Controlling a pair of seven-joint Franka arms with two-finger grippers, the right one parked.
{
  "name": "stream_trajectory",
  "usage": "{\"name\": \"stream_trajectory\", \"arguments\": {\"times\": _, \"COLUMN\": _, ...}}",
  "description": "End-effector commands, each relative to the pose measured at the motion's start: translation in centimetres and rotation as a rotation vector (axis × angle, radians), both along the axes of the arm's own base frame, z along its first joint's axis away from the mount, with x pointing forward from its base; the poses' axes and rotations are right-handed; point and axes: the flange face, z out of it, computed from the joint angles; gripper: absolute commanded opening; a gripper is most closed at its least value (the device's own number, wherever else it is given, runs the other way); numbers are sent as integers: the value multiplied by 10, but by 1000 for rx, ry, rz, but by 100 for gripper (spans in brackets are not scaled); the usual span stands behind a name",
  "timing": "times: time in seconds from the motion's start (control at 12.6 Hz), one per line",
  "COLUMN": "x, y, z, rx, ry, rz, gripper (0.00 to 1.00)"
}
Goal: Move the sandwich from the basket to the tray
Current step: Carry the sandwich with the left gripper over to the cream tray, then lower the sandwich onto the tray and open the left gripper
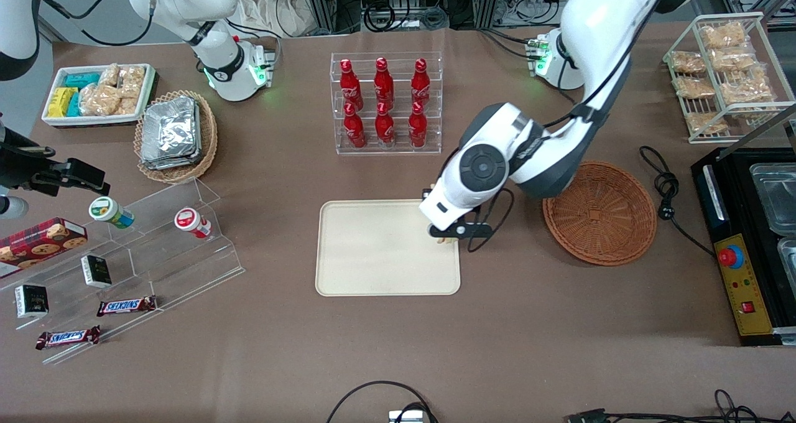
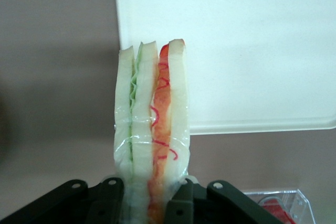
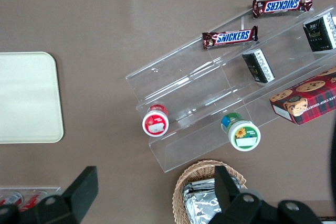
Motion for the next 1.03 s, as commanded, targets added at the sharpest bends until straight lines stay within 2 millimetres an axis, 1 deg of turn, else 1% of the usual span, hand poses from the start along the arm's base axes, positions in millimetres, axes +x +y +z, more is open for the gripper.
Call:
{"name": "stream_trajectory", "arguments": {"times": 0.0, "x": 6, "y": -15, "z": -36, "rx": 13, "ry": -13, "rz": 16, "gripper": 0}}
{"name": "stream_trajectory", "arguments": {"times": 0.16, "x": 8, "y": -13, "z": -62, "rx": 43, "ry": -23, "rz": -9, "gripper": 0}}
{"name": "stream_trajectory", "arguments": {"times": 0.32, "x": 8, "y": -10, "z": -93, "rx": 79, "ry": -13, "rz": -31, "gripper": 0}}
{"name": "stream_trajectory", "arguments": {"times": 0.4, "x": 9, "y": -11, "z": -101, "rx": 85, "ry": -12, "rz": -35, "gripper": 0}}
{"name": "stream_trajectory", "arguments": {"times": 0.48, "x": 12, "y": -11, "z": -104, "rx": 80, "ry": -32, "rz": -37, "gripper": 0}}
{"name": "stream_trajectory", "arguments": {"times": 0.55, "x": 14, "y": -12, "z": -103, "rx": 66, "ry": -46, "rz": -32, "gripper": 1}}
{"name": "stream_trajectory", "arguments": {"times": 0.63, "x": 16, "y": -13, "z": -102, "rx": 56, "ry": -55, "rz": -27, "gripper": 4}}
{"name": "stream_trajectory", "arguments": {"times": 0.71, "x": 18, "y": -12, "z": -101, "rx": 48, "ry": -62, "rz": -18, "gripper": 15}}
{"name": "stream_trajectory", "arguments": {"times": 0.79, "x": 20, "y": -11, "z": -101, "rx": 46, "ry": -64, "rz": -10, "gripper": 47}}
{"name": "stream_trajectory", "arguments": {"times": 0.87, "x": 20, "y": -10, "z": -106, "rx": 46, "ry": -60, "rz": -10, "gripper": 99}}
{"name": "stream_trajectory", "arguments": {"times": 0.95, "x": 22, "y": -10, "z": -105, "rx": 43, "ry": -65, "rz": -14, "gripper": 100}}
